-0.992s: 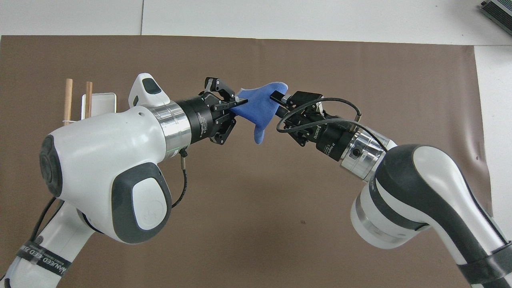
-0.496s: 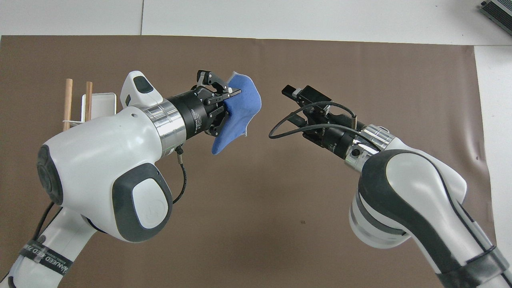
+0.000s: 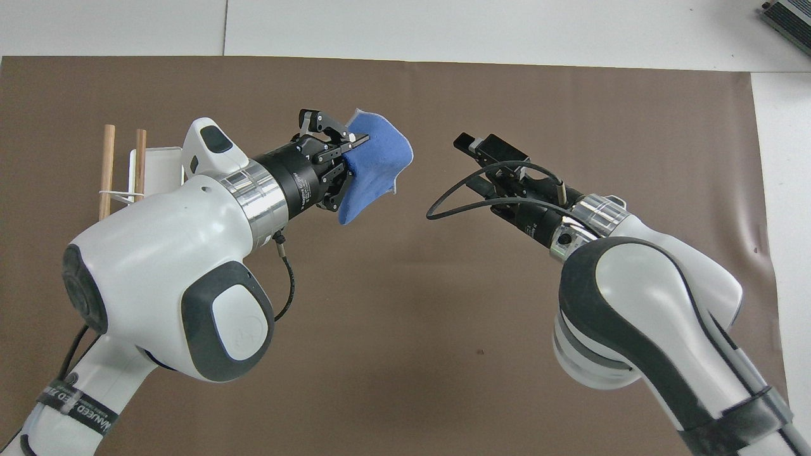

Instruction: Right arm passes towel to left arm to hang

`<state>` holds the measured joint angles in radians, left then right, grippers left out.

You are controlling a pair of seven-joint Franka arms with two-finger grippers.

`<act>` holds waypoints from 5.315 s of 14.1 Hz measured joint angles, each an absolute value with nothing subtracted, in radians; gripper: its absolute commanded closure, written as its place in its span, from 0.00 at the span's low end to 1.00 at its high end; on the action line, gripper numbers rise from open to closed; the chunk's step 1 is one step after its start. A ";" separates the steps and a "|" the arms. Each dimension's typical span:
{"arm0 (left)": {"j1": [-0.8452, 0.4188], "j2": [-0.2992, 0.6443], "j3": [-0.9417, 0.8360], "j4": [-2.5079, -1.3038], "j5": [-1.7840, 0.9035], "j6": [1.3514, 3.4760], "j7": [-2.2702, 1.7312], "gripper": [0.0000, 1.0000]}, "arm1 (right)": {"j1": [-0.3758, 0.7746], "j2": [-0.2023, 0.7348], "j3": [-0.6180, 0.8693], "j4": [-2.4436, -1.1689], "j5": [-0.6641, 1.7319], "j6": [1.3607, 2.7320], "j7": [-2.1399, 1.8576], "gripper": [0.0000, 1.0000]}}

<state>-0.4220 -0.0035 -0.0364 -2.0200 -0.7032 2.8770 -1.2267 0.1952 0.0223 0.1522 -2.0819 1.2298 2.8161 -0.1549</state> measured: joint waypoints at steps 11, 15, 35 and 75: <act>-0.226 -0.069 -0.034 -2.112 -0.703 2.838 -1.003 1.00 | 0.018 0.039 0.128 -2.048 0.306 2.489 -0.152 0.00; -0.169 -0.069 -0.035 -2.124 -0.703 2.823 -0.975 1.00 | 0.017 0.034 0.051 -1.886 0.093 2.186 -0.152 0.00; 0.101 -0.069 -0.033 -2.314 -0.704 3.010 -1.094 1.00 | -0.028 -0.044 -0.069 -1.617 -0.022 1.607 0.032 0.00; -0.042 -0.051 -0.060 -2.117 -0.548 2.911 -0.896 0.00 | 0.003 -0.054 -0.076 -1.608 -0.023 1.537 0.027 0.00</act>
<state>-0.0420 -0.0510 -0.0604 -2.1170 -0.5485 2.9114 -0.8963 0.0030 -0.0540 -0.0764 -1.6084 -0.0233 1.5371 0.0268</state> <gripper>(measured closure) 0.000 0.000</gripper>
